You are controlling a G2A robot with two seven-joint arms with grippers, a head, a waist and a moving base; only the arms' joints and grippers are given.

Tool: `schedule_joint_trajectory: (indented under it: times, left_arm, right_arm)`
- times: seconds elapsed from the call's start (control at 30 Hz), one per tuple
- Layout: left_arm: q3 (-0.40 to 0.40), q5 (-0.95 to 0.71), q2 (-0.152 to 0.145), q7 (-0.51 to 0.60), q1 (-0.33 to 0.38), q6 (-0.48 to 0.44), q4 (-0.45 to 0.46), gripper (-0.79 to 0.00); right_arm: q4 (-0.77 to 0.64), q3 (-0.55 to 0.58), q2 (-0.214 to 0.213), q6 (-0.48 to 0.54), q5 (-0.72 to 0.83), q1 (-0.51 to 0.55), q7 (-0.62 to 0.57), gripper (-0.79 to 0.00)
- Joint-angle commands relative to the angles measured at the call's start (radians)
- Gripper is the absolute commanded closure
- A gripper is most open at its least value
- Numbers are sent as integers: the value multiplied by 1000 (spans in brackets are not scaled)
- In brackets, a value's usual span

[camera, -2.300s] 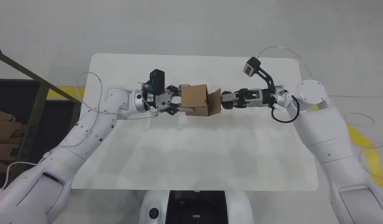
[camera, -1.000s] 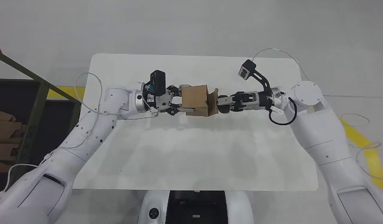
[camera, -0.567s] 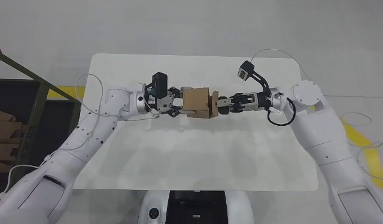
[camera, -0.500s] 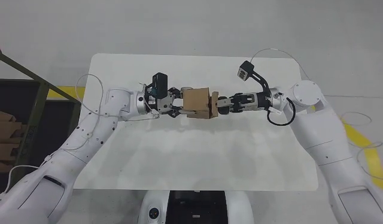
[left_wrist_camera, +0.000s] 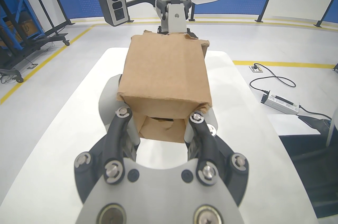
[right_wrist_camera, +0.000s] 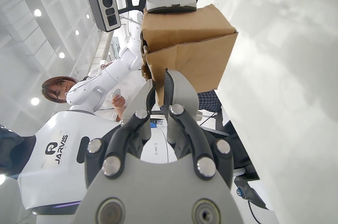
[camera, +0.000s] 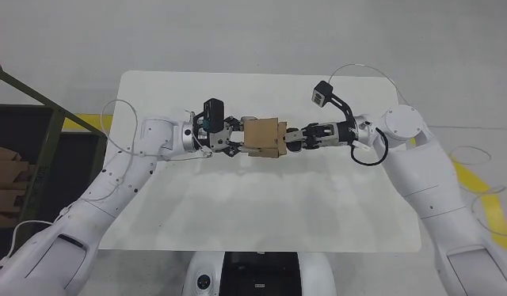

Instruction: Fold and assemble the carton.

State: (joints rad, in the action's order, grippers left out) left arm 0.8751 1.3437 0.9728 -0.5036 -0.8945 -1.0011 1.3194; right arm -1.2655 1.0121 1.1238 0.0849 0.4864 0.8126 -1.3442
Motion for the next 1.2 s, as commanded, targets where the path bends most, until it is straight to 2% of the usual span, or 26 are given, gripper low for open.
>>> schedule_joint_trajectory:
  times: [0.0,0.13,0.73,0.83,0.93,1.0,1.17]
  left_arm:
    - [3,1,1,-2,-3,-3,1,-280]
    - [5,9,2,-2,-6,-7,7,-280]
    - [11,32,12,-9,-7,-11,-3,-277]
    - [12,28,14,-9,-7,-11,-11,-277]
    - [15,18,16,-8,-7,-10,-23,-277]
    - [19,12,18,-5,-7,-8,-30,-277]
    - [26,-7,22,1,-8,-6,-41,-249]
  right_arm:
    - [0,-3,1,-5,1,-2,3,-22]
    - [1,-9,3,-16,6,-9,6,0]
    - [-19,-47,16,-44,10,-25,29,-6]
    - [-18,-48,17,-43,12,-25,38,-34]
    - [-12,-40,16,-36,25,-21,40,-166]
    - [-14,-32,15,-29,43,-13,35,-212]
    - [-26,-20,12,-24,52,1,25,-215]
